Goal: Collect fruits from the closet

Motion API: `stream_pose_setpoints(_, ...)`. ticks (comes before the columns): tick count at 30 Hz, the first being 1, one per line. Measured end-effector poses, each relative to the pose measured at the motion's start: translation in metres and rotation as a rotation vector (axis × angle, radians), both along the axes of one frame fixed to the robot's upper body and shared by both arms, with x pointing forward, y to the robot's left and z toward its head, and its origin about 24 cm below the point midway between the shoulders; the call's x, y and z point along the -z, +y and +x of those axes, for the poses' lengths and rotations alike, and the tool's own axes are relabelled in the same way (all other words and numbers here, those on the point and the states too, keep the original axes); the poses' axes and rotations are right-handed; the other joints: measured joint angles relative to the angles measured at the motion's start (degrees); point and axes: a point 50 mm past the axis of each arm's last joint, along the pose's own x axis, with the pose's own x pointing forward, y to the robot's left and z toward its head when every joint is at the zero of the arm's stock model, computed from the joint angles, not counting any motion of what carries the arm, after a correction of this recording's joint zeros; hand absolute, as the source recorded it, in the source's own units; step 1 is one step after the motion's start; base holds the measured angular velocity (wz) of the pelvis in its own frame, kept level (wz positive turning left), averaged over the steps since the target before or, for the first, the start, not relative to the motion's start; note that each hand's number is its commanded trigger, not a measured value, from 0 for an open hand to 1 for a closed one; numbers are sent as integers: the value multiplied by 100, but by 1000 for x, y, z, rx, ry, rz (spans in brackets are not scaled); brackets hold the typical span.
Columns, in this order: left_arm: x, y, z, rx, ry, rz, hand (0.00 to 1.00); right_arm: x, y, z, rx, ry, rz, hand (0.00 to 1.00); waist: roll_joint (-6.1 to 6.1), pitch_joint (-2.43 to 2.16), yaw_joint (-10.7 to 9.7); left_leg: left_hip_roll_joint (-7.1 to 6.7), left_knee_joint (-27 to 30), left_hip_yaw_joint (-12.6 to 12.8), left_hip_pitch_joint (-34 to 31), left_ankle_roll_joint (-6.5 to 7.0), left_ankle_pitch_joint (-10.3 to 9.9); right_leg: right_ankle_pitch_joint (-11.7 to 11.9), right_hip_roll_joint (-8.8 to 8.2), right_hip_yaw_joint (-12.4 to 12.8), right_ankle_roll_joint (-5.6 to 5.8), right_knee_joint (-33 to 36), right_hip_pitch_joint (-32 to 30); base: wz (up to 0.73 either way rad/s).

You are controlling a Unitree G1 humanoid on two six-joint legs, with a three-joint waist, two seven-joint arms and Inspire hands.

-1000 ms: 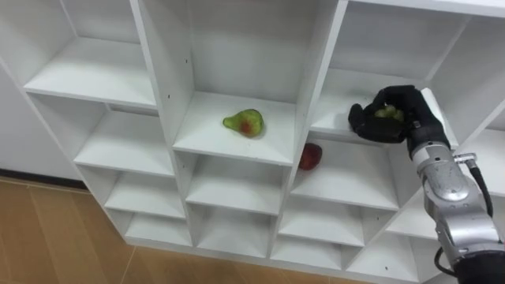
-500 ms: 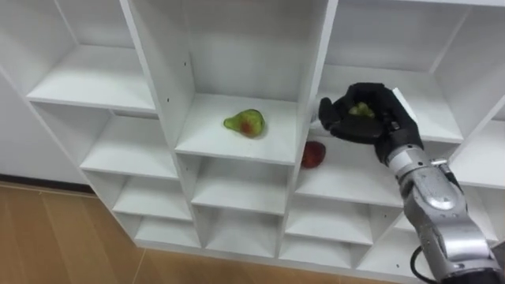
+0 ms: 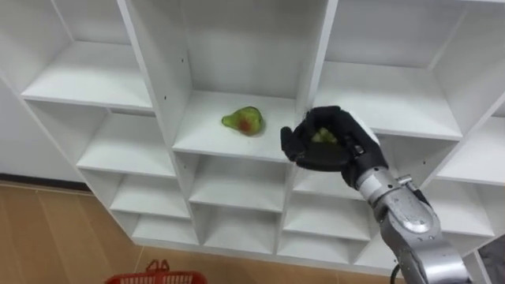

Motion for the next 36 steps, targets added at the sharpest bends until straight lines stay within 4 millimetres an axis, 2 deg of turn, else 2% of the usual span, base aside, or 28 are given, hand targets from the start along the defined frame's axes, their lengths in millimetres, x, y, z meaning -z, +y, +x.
stream_pose_setpoints(2, -4, -4, 11, 33, -40, -3, 100, 4, 10, -3, -53, 12, -23, 100, -8, 21, -3, 8, -1, 13, -58, 0, 2, 4, -2, -10, -6, 14, -67, 0)
stream_pose_setpoints(8, -10, -14, 35, 97, -118, -16, 100, 15, 21, -8, -103, 44, -74, 100, -27, 32, 24, 21, 37, 20, -232, 3, 6, 5, -4, -17, -7, 70, -281, -2)
stream_pose_setpoints(9, -11, -14, 37, 102, -122, -16, 100, 17, 21, -8, -102, 52, -75, 100, -25, 36, 28, 21, 39, 19, -249, 3, 7, 5, -4, -20, -7, 70, -298, 0)
stream_pose_setpoints(10, -11, -16, 40, 116, -128, -19, 100, 20, 21, -9, -102, 67, -78, 100, -10, 60, 33, 20, 38, 20, -285, 4, 7, 5, -6, -22, -7, 70, -326, 0)
stream_pose_setpoints(16, -12, -24, 51, 179, -133, -45, 100, 38, 21, -13, -96, 140, -93, 100, -8, 97, 5, 18, 81, 9, -575, 12, 30, 5, -55, -48, -7, 90, -613, 2)
stream_pose_setpoints(20, -17, -32, 66, 208, -172, -77, 100, 56, 16, -18, -66, 209, -131, 100, 0, 111, -52, -5, 153, -51, -813, 12, 30, 6, -56, -93, -7, 78, -784, 9)
stream_pose_setpoints(23, -22, -35, 74, 220, -209, -83, 100, 57, 16, -19, -56, 209, -141, 100, 4, 114, -123, -10, 180, -69, -939, 22, 35, 6, -49, -132, -7, 108, -903, 4)
stream_pose_setpoints(28, -28, -41, 88, 226, -264, -109, 100, 59, 15, -19, -44, 211, -146, 100, 23, 127, -130, -11, 210, -97, -1036, 27, 38, 6, -53, -180, -7, 158, -990, 4)
stream_pose_setpoints(33, -31, -46, 92, 231, -288, -153, 100, 78, 15, -28, -61, 287, -169, 100, 34, 132, -154, -16, 244, -155, -1108, 27, 38, 6, -55, -231, -7, 158, -1016, 6)
stream_pose_setpoints(36, -36, -56, 97, 271, -319, -182, 100, 91, 10, -33, -55, 347, -191, 100, 48, 136, -140, -19, 319, -173, -1255, 34, 46, 6, -78, -237, -8, 174, -1127, 6)
